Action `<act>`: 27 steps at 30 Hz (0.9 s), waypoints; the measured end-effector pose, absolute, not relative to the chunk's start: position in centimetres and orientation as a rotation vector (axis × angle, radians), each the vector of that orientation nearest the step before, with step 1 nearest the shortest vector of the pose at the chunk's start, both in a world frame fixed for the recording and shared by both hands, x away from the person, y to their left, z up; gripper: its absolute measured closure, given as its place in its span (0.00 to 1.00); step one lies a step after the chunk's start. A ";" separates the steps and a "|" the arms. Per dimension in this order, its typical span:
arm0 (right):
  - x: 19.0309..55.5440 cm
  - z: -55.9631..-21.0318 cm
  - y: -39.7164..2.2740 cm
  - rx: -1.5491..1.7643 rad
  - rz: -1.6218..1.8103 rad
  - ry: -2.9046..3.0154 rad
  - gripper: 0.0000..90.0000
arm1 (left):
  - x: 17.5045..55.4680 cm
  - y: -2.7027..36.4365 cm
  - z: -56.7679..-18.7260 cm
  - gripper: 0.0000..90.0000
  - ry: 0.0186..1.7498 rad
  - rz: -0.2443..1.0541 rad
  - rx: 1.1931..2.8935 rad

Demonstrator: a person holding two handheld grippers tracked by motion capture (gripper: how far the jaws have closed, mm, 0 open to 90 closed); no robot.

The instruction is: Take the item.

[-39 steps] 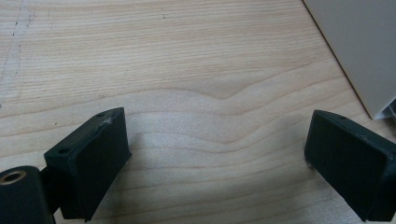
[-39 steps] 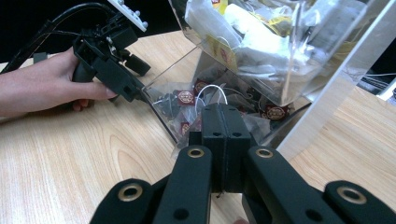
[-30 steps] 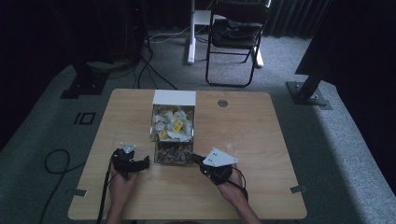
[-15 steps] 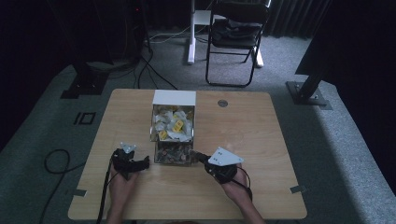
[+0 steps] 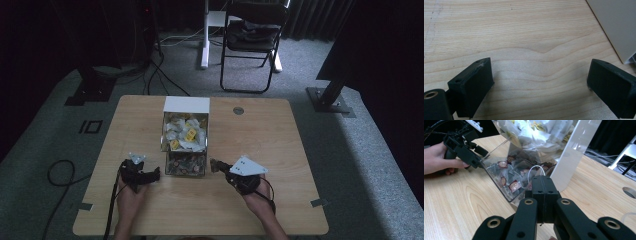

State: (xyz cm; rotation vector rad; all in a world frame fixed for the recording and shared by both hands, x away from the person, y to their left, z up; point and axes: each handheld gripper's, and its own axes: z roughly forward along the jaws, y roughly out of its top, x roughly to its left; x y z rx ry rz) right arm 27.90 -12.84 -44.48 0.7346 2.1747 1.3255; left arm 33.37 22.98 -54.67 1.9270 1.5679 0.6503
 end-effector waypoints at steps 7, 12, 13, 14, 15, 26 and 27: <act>28.0 -44.4 -13.5 0.747 1.316 2.163 1.00 | 33.4 23.0 -54.7 0.08 1.568 0.650 1.927; 28.1 -44.2 -13.6 0.746 1.314 2.156 1.00 | 33.4 23.0 -54.7 0.08 1.569 0.649 1.927; 28.2 -44.2 -13.7 0.746 1.313 2.155 1.00 | 33.4 23.0 -54.7 0.08 1.568 0.650 1.927; 28.2 -44.2 -13.7 0.747 1.313 2.153 1.00 | 33.4 23.0 -54.7 0.08 1.568 0.649 1.928; 28.2 -44.2 -13.7 0.748 1.312 2.152 1.00 | 33.4 23.0 -54.7 0.08 1.568 0.649 1.928; 28.6 -43.9 -14.4 0.766 1.306 2.130 1.00 | 33.4 23.0 -54.7 0.08 1.568 0.649 1.929; 28.6 -43.9 -14.5 0.773 1.305 2.127 1.00 | 33.4 23.0 -54.7 0.08 1.568 0.649 1.928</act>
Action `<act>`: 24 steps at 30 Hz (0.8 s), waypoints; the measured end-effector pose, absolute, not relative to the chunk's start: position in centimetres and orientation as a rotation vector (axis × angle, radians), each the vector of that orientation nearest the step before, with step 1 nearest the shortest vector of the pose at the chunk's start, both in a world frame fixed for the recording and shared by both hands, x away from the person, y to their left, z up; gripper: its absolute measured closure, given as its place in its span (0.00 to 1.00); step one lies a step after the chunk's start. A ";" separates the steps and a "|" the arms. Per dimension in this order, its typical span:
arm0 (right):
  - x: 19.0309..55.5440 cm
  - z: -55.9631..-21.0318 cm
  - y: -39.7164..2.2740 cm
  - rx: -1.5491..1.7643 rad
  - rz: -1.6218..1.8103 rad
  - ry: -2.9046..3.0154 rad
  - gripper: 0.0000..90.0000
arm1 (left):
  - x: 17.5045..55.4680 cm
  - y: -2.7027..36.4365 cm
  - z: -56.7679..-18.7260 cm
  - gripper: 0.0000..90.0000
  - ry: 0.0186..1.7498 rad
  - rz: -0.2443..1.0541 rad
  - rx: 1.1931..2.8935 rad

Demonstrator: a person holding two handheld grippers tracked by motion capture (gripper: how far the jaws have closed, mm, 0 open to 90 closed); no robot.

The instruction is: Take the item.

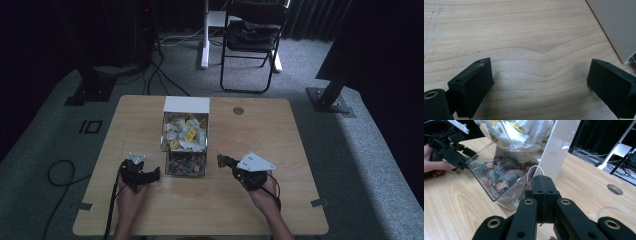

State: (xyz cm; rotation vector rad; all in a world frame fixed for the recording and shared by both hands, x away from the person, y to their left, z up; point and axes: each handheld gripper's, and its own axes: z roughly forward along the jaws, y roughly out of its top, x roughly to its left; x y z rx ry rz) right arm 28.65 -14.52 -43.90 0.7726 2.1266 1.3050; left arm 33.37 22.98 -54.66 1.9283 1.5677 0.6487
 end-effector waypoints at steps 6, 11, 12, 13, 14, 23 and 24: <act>29.0 -43.8 -15.0 0.790 1.305 2.109 1.00 | 33.4 23.0 -54.7 0.08 1.568 0.650 1.927; 29.2 -43.7 -15.4 0.800 1.299 2.099 1.00 | 33.4 23.0 -54.7 0.08 1.568 0.649 1.928; 29.2 -43.7 -15.4 0.802 1.298 2.098 1.00 | 33.4 23.0 -54.7 0.08 1.568 0.649 1.928; 29.3 -43.7 -15.5 0.807 1.296 2.095 1.00 | 33.4 23.0 -54.7 0.08 1.568 0.650 1.927; 29.4 -43.7 -15.6 0.809 1.295 2.093 1.00 | 33.4 23.0 -54.7 0.08 1.568 0.650 1.927; 30.0 -43.3 -16.4 0.833 1.289 2.070 1.00 | 33.4 23.0 -54.7 0.08 1.568 0.649 1.928; 30.0 -43.3 -16.4 0.836 1.287 2.070 1.00 | 33.4 23.0 -54.7 0.08 1.568 0.649 1.928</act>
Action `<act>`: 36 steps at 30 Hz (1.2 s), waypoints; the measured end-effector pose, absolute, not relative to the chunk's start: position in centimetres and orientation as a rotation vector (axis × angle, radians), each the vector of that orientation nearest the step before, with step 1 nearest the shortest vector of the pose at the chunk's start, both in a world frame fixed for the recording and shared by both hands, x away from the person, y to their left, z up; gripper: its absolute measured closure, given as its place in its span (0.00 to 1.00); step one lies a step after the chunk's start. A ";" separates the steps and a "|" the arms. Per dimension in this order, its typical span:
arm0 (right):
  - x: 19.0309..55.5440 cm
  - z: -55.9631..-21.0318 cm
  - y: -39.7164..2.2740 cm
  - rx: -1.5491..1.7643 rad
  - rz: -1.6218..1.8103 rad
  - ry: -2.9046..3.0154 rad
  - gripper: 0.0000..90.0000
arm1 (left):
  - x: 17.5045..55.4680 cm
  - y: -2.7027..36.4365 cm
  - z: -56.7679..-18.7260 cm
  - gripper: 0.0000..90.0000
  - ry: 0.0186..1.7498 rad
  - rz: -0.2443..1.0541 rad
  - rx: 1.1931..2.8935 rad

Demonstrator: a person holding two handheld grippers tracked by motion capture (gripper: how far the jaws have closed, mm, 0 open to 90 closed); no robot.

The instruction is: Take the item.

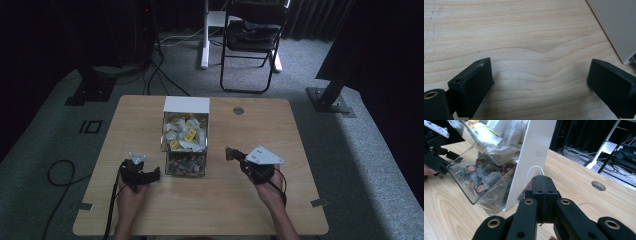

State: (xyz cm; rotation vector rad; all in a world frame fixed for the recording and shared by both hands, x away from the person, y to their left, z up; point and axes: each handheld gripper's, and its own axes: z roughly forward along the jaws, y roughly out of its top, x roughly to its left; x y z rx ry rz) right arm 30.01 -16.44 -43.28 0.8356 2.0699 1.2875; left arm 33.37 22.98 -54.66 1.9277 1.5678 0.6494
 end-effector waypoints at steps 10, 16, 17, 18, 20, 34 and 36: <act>30.5 -43.2 -17.1 0.854 1.278 2.060 1.00 | 33.4 23.0 -54.7 0.08 1.568 0.649 1.928; 30.7 -43.1 -17.6 0.870 1.275 2.053 1.00 | 33.4 23.0 -54.7 0.08 1.568 0.650 1.927; 30.8 -43.1 -17.7 0.869 1.274 2.051 1.00 | 33.4 23.0 -54.7 0.08 1.568 0.649 1.928; 30.8 -43.0 -17.7 0.873 1.274 2.051 1.00 | 33.4 23.0 -54.7 0.08 1.568 0.650 1.927; 30.9 -43.0 -17.9 0.876 1.274 2.045 1.00 | 33.4 23.0 -54.7 0.08 1.568 0.649 1.928; 31.6 -42.5 -19.2 0.913 1.259 2.009 1.00 | 33.4 23.0 -54.7 0.08 1.568 0.650 1.927; 31.8 -42.5 -19.4 0.921 1.257 2.004 1.00 | 33.4 23.0 -54.7 0.08 1.568 0.649 1.928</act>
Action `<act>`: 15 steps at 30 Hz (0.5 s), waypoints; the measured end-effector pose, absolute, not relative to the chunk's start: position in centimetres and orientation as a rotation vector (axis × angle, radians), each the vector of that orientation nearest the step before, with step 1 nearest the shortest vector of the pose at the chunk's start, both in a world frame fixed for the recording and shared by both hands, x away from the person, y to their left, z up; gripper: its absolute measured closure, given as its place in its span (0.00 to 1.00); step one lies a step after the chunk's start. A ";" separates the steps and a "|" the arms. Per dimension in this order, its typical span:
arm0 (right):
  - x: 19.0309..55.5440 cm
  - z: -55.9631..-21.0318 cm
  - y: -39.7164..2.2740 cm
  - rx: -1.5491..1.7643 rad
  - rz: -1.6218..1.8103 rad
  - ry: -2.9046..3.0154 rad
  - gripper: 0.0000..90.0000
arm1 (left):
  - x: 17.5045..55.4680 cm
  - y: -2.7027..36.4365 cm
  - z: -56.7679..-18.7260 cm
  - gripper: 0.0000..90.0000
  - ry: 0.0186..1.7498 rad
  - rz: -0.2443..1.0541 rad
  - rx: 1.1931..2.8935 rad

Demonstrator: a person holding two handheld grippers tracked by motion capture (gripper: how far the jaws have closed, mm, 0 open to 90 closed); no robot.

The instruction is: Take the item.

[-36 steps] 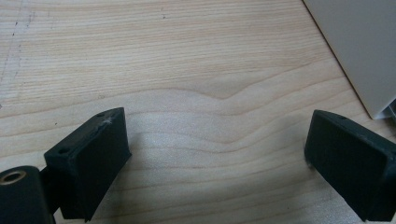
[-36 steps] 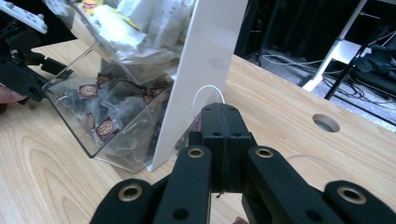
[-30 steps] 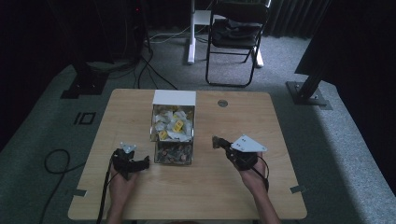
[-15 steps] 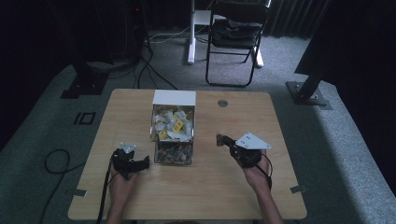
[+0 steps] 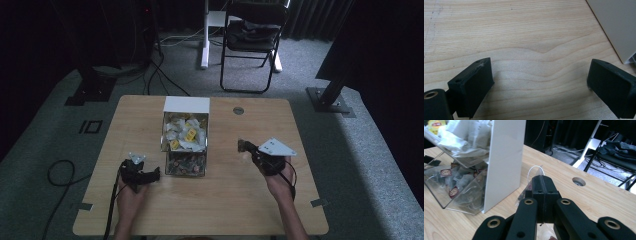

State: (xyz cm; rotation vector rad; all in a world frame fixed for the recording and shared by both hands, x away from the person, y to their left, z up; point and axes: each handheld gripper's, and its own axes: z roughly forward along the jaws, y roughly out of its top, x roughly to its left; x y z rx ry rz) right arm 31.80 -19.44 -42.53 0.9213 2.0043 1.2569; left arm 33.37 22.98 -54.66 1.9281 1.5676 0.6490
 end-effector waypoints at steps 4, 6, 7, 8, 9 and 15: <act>32.1 -42.6 -19.8 0.932 1.247 1.998 1.00 | 33.4 23.0 -54.7 0.08 1.568 0.649 1.928; 32.3 -42.6 -20.0 0.938 1.241 1.995 1.00 | 33.4 23.0 -54.7 0.08 1.568 0.649 1.928; 32.4 -42.7 -20.1 0.942 1.240 1.994 1.00 | 33.4 23.0 -54.7 0.08 1.568 0.650 1.927; 32.5 -42.7 -20.2 0.943 1.236 1.992 1.00 | 33.4 23.0 -54.7 0.08 1.568 0.650 1.927; 32.7 -42.8 -20.3 0.950 1.233 1.989 1.00 | 33.4 23.0 -54.7 0.08 1.568 0.650 1.927; 33.4 -43.1 -20.7 0.974 1.212 1.981 1.00 | 33.4 23.0 -54.7 0.08 1.568 0.650 1.927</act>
